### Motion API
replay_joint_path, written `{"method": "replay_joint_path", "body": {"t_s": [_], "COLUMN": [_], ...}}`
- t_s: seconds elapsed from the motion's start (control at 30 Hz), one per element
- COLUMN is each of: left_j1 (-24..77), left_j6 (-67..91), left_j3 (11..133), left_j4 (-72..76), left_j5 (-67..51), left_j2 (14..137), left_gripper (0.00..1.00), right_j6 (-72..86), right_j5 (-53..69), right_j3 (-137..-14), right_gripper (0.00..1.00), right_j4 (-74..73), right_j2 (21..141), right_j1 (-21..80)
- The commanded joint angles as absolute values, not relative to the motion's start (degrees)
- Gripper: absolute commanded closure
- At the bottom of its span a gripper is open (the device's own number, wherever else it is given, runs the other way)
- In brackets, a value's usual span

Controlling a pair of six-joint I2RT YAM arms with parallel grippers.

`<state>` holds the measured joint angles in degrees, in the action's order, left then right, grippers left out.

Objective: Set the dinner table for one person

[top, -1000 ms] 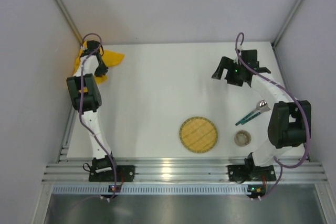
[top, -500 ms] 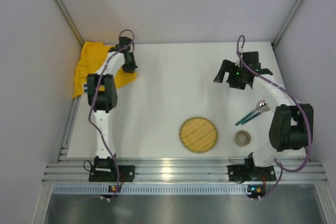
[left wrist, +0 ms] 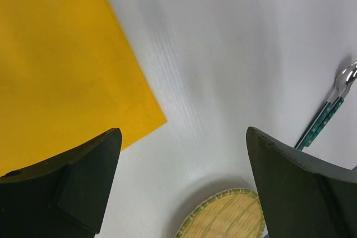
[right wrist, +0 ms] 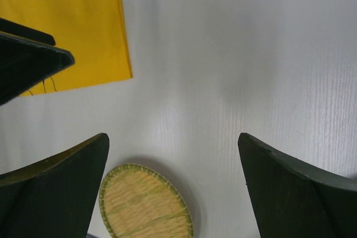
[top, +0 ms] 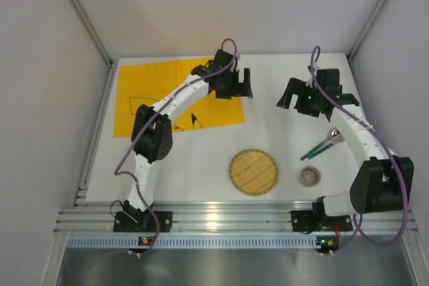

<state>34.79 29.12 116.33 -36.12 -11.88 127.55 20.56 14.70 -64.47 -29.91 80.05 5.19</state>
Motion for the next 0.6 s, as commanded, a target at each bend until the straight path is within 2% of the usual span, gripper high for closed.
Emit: {"method": "replay_joint_path", "body": {"t_s": [0.0,0.1,0.23,0.37,0.57], "left_j1": [30.24,28.13,26.02,22.95,21.88], "left_j6": [29.97,28.57,27.60,28.30,31.02], "left_j3": [112.60,105.49,93.99,85.27,75.51], "left_j4": [-34.80,-35.42,-36.21,-37.70,-41.92], "left_j5": [-4.68,1.90,8.42,9.84,13.18], "left_j2": [116.03,107.27,97.75,89.40,76.22], "left_gripper": [0.02,0.02,0.02,0.01,0.01], "right_j6": [20.48,22.93,25.04,25.58,29.44], "right_j5": [17.83,23.98,26.36,27.42,26.54], "right_j3": [-64.60,-66.00,-73.89,-82.34,-92.01], "right_gripper": [0.00,0.00,0.00,0.00,0.04], "right_j4": [-29.71,-25.85,-24.44,-24.08,-26.01], "right_j2": [77.96,80.50,90.93,102.37,117.58], "right_j1": [5.53,7.73,12.65,17.48,18.98]}}
